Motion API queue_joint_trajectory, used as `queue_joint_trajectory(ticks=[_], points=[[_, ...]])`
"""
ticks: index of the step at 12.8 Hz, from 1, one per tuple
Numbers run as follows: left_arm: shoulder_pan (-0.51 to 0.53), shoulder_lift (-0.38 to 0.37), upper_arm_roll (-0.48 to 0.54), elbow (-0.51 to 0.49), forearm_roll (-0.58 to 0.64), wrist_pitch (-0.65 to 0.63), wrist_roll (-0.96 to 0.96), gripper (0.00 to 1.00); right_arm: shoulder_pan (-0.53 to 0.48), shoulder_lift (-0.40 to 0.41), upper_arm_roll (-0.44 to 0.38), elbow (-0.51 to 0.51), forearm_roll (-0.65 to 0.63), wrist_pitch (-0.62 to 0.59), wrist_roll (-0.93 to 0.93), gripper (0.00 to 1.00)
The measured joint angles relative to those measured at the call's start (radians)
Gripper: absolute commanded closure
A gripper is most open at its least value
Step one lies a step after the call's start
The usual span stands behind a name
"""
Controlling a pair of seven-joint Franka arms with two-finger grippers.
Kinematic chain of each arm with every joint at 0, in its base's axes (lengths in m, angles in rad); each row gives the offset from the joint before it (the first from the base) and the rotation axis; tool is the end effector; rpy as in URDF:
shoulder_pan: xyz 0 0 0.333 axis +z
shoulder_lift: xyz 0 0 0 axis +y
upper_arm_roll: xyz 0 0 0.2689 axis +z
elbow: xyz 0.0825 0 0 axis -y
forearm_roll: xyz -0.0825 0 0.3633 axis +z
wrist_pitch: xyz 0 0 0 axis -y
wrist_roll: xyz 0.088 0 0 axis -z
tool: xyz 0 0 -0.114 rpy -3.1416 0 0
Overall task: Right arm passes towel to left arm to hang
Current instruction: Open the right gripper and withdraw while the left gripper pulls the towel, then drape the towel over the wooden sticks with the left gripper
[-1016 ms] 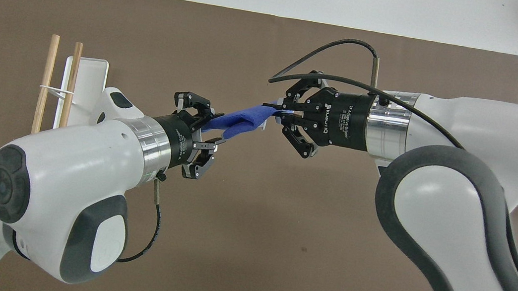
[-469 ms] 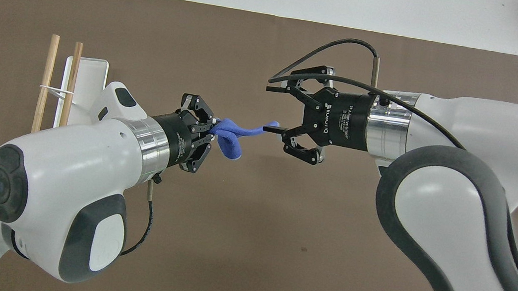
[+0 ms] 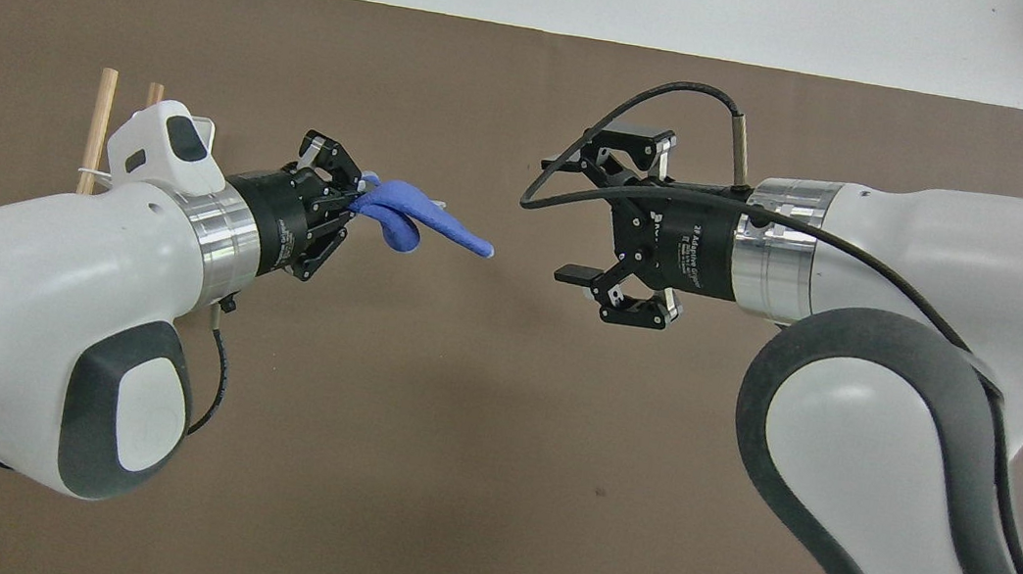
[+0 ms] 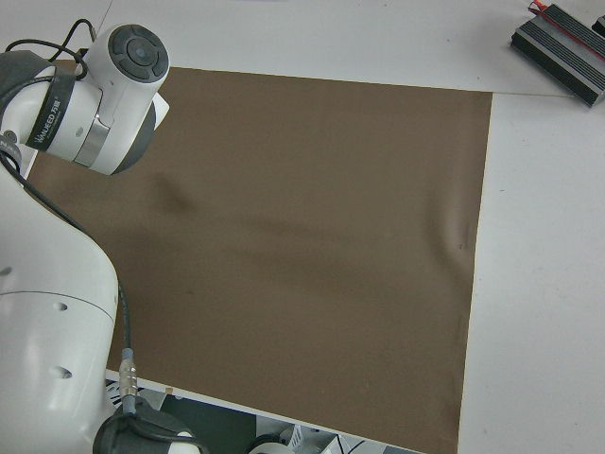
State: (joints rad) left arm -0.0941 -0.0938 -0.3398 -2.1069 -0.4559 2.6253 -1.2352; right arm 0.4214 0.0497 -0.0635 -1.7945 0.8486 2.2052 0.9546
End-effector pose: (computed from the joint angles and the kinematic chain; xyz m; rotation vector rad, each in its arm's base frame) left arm 0.5085 -0.2300 0.4801 2.1030 1.3201 0.2253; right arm 0.5458 0.2366 0.5161 -2.0428 1.1069 0.2413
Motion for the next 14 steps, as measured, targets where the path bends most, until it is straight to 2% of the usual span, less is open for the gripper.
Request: queue_joint_trajectory(ticks=[5,8,12,14], points=[[0.146,0.005,0.004,-0.005,-0.003,-0.075,0.682,1.00,-0.031,-0.005,-0.009,0.000,-0.361,0.003,-0.422,0.00],[0.182,0.005,0.005,-0.005,-0.003,-0.119,0.916,1.00,-0.049,-0.008,-0.012,0.001,-0.645,-0.014,-0.512,0.00],[0.272,0.004,0.008,0.001,-0.002,-0.164,1.202,1.00,-0.055,-0.036,-0.020,0.015,-0.753,-0.109,-0.519,0.00],[0.307,0.007,0.010,0.034,-0.003,-0.173,1.239,1.00,-0.096,-0.041,-0.023,0.058,-0.795,-0.197,-0.572,0.00]])
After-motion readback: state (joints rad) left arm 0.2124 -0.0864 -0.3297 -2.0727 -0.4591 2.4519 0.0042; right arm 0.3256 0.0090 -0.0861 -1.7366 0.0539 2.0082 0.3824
